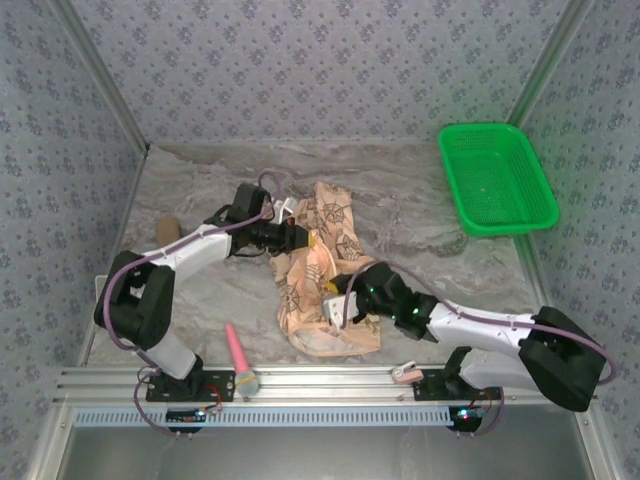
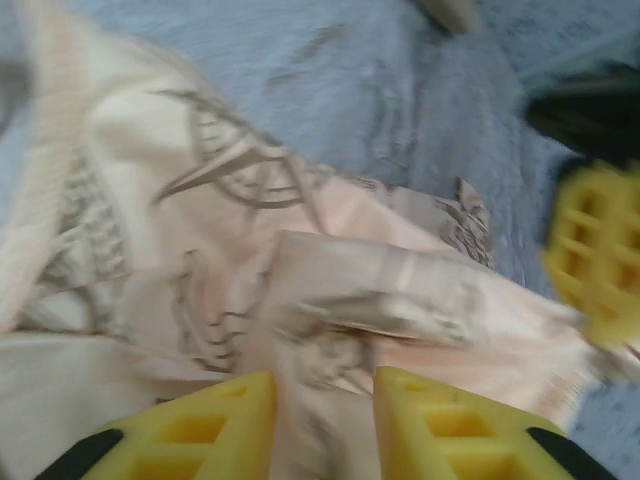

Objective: Fold the inside-out t-shirt

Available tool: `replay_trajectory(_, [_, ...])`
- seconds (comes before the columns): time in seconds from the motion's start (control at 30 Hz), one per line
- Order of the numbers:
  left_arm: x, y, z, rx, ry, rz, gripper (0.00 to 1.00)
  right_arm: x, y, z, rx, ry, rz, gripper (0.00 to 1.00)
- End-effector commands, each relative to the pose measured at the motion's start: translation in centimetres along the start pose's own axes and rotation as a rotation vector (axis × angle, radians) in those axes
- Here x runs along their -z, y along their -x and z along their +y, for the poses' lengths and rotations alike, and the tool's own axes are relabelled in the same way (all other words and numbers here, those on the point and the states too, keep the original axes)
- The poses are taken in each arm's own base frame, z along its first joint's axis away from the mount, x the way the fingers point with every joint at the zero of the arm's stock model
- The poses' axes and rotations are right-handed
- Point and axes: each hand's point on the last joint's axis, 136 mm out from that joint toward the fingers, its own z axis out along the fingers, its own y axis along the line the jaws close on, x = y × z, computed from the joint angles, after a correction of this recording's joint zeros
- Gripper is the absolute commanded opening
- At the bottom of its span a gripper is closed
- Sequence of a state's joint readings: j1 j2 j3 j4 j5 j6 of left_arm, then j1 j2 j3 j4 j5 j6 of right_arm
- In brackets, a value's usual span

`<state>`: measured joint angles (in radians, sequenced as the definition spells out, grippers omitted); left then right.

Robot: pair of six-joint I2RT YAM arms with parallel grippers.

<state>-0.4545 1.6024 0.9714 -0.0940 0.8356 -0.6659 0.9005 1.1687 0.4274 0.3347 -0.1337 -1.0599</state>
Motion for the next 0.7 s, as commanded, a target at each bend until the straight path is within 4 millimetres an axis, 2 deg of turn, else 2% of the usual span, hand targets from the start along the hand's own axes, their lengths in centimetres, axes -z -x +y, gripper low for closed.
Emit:
replay_trajectory(0.0, [0.3, -0.9, -1.5, -0.018, -0.074, 0.007, 0.03, 0.7, 2.3, -1.9, -0.258, 0.026, -0.154, 0.35])
replay_trajectory(0.1, [0.3, -1.4, -1.5, -0.013, -0.082, 0.019, 0.05, 1.6, 3.1, -1.8, -0.341, 0.114, -0.239, 0.35])
replay_trajectory(0.17, [0.2, -1.6, -1.6, -0.003, -0.094, 0.026, 0.05, 1.8, 3.2, -2.6, -0.385, 0.118, -0.255, 0.35])
replay_trajectory(0.27, [0.0, -1.9, -2.2, 0.002, -0.123, 0.035, 0.05, 1.0, 1.8, -4.7, -0.477, 0.042, -0.205, 0.35])
replay_trajectory(0.37, [-0.2, -2.1, -3.0, 0.02, -0.159, 0.046, 0.05, -0.4, 0.6, -6.1, -0.547, -0.063, -0.134, 0.36])
replay_trajectory(0.57, [-0.3, -2.8, -3.2, 0.059, -0.165, 0.063, 0.06, -2.6, -2.5, -5.8, -0.634, -0.184, 0.011, 0.36])
replay_trajectory(0.67, [-0.2, -2.8, -3.5, 0.067, -0.172, 0.057, 0.07, -3.2, -2.8, -5.6, -0.68, -0.207, 0.012, 0.36])
